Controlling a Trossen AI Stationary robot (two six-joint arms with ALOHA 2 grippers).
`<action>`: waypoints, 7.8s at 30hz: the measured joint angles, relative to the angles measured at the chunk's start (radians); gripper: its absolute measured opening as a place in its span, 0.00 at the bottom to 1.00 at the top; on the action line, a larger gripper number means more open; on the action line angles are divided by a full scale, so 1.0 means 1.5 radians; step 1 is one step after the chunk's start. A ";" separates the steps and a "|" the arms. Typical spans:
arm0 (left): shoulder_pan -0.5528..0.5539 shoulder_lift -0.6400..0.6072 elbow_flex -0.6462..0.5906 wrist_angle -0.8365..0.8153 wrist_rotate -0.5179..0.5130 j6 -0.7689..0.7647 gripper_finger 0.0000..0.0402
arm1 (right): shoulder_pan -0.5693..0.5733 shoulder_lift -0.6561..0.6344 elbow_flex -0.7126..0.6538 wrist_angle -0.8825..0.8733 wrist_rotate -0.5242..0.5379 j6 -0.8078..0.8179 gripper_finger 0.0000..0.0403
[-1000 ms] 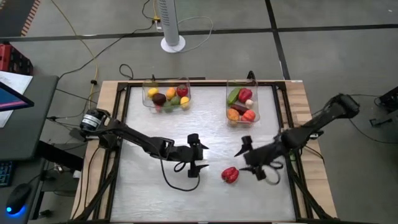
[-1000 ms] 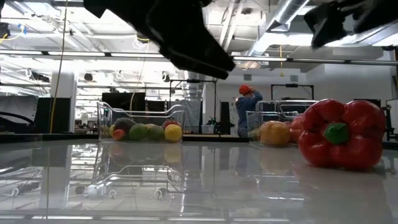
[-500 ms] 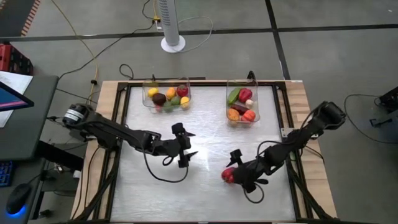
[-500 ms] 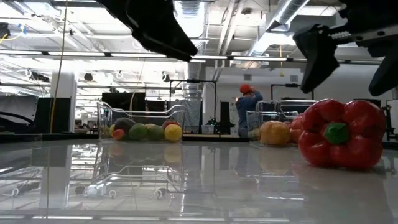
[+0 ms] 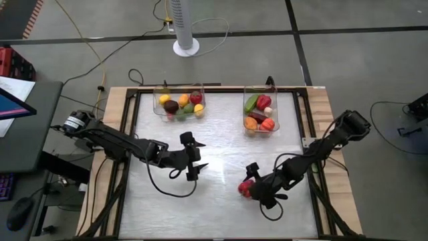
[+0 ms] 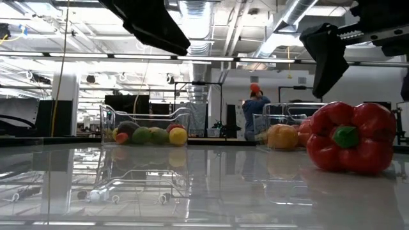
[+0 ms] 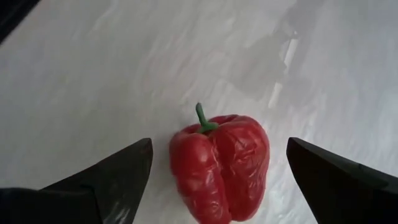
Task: Sort produce into baskets
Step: Put the red bell pepper into the right transparent bin, then return to Home Position
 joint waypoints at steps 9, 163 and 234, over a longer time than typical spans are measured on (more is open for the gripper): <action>0.000 0.000 0.000 -0.024 0.011 -0.009 0.84 | -0.001 0.081 0.000 -0.006 0.001 -0.087 0.99; 0.088 -0.738 -0.599 0.246 0.017 -0.007 0.84 | -0.572 -0.936 -0.509 0.201 0.056 0.194 0.92; 0.031 -0.741 -0.635 0.177 0.035 -0.040 0.84 | -0.546 -0.962 -0.588 0.272 0.086 0.251 0.92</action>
